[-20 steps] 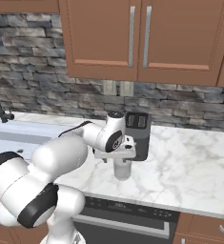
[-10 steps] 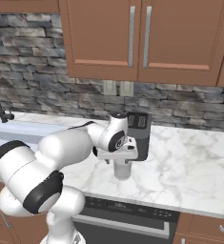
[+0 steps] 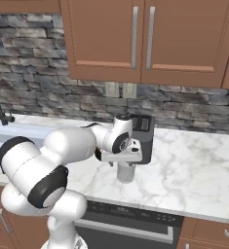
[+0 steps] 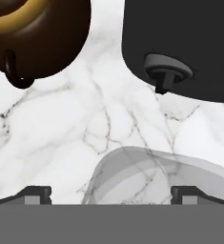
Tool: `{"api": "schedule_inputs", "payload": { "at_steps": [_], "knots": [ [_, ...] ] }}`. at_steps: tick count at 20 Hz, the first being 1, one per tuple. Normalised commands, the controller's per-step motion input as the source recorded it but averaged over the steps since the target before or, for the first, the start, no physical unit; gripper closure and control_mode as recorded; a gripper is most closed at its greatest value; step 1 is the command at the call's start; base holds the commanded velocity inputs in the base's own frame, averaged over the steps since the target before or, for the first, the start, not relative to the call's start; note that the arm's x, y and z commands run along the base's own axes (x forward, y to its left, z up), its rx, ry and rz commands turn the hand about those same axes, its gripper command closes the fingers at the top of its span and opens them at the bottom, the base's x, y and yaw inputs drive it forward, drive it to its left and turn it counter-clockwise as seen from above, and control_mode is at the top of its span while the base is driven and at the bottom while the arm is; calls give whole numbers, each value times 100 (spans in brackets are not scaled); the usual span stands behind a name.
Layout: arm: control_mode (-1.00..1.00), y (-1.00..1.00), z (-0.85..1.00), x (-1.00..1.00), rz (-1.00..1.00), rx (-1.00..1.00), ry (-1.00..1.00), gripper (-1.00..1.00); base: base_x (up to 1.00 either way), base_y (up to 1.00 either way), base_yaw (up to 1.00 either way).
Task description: Place the teapot in the left basin and the glass cup in the right basin of the sink.
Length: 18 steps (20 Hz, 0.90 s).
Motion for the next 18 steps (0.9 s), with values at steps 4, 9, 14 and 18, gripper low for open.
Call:
{"api": "schedule_inputs", "payload": {
  "at_steps": [4, 9, 14, 18],
  "knots": [
    [-100, -2, -10, 5, 0, 0, 0, -100, 0, 0, 0],
    [-100, -1, -15, -3, 0, 0, 0, -100, 0, 0, 0],
    [-100, 3, -31, -19, -5, 0, 2, -100, 0, 0, 0],
    [-100, 9, -39, -28, -7, 0, 0, -100, 0, 0, 0]
  ]
}}
